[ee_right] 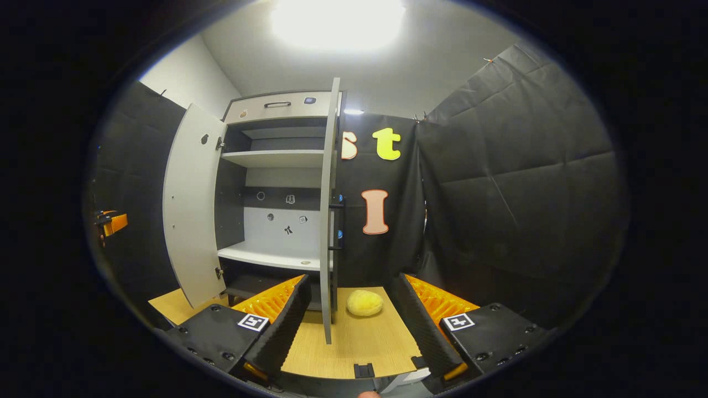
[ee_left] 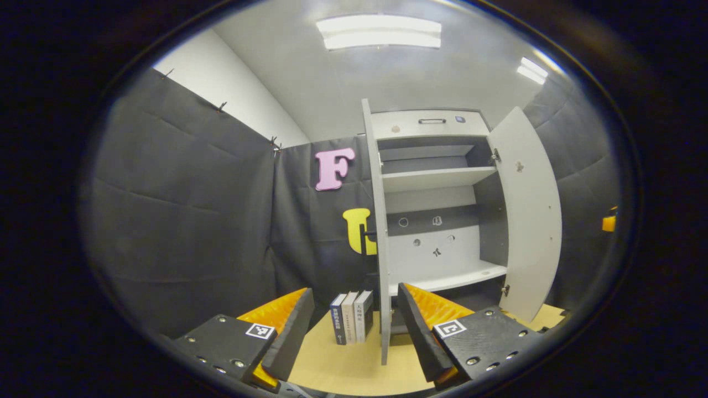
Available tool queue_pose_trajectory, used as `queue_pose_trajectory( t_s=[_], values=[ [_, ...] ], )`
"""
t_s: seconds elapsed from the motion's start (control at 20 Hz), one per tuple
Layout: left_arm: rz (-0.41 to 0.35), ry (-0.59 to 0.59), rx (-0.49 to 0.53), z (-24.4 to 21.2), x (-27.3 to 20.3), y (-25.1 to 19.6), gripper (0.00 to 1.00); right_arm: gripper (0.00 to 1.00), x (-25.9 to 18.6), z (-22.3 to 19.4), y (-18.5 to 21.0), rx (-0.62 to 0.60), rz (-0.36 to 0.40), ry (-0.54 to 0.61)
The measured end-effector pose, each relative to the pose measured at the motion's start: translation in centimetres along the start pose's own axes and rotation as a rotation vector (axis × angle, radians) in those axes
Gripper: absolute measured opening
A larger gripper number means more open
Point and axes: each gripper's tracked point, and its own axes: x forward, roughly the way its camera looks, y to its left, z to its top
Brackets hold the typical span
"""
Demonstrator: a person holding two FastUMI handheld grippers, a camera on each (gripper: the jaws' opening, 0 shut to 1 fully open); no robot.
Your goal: Open the right door of the double-door shoe cabinet with the right hand, and open the left door with the left hand.
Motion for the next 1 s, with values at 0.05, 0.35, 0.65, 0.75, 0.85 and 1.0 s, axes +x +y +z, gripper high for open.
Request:
queue_pose_trajectory(
  t_s=[0.05, 0.35, 0.65, 0.75, 0.85, 1.0],
  values=[
    [0.006, 0.006, 0.005, -0.4, -0.3, 0.2, 0.89, 0.98, 0.0, 0.1, -0.1, -0.003, -0.005, -0.007],
    [0.037, 0.000, 0.026, -1.5, -2.3, 1.5, 0.88, 0.98, 0.4, 0.5, 0.0, 0.024, -0.021, -0.043],
    [0.043, -0.003, 0.018, -1.9, -2.9, 2.1, 0.89, 0.98, 0.4, 0.5, 0.0, 0.019, -0.023, -0.043],
    [0.043, 0.003, 0.015, -2.2, -2.9, 2.1, 0.89, 0.98, 0.6, 0.6, 0.0, 0.022, -0.024, -0.051],
    [0.050, 0.002, 0.019, -2.2, -2.9, 2.4, 0.88, 0.98, 0.7, 0.7, 0.1, 0.025, -0.027, -0.061],
    [0.052, 0.000, 0.019, -2.1, -2.9, 2.6, 0.89, 0.98, 0.9, 0.9, 0.0, 0.031, -0.032, -0.072]
  ],
)
